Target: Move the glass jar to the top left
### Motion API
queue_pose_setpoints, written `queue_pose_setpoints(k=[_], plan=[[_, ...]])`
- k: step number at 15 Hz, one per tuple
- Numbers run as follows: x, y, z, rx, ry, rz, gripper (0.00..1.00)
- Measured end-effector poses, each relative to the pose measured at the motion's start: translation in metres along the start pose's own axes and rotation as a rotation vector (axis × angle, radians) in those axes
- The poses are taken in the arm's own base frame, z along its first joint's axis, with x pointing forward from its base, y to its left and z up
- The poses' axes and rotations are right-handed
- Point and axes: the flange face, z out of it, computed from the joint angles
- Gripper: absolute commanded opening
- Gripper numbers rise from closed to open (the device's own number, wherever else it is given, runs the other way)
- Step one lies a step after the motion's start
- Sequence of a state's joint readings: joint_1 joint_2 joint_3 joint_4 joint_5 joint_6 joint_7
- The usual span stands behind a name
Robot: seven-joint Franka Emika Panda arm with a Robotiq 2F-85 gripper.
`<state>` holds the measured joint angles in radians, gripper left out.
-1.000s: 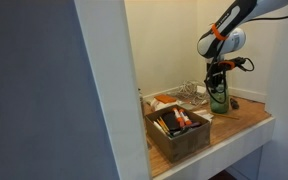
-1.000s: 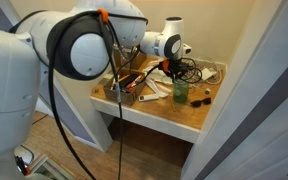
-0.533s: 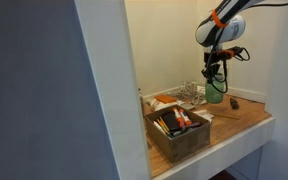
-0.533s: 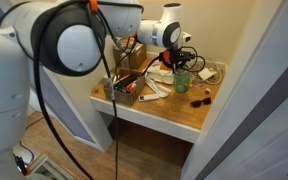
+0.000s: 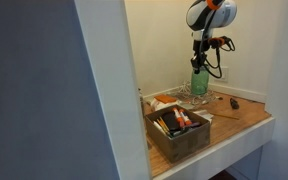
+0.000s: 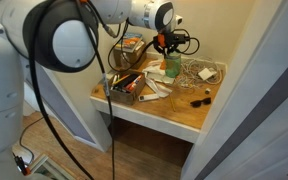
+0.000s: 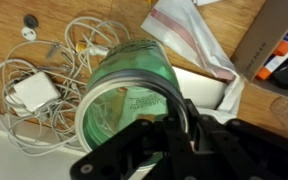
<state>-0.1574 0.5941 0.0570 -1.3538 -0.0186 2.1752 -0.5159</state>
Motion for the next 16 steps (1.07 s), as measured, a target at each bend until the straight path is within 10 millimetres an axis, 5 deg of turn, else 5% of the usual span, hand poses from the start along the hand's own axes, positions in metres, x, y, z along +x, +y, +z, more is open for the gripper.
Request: queue_pose_setpoints(k=[2, 3, 10, 11, 13, 16], plan=[[0.012, -0.011, -0.009, 0.044, 0.050, -0.030, 0.03], [0.017, -0.016, -0.013, 0.072, 0.077, -0.044, 0.11], [0.022, -0.021, -0.017, 0.123, 0.121, -0.073, 0.11], [0.022, -0.020, -0.017, 0.123, 0.121, -0.073, 0.03], [0.022, -0.021, -0.016, 0.123, 0.121, -0.074, 0.03], [0.040, -0.030, -0.018, 0.101, 0.185, -0.156, 0.03]])
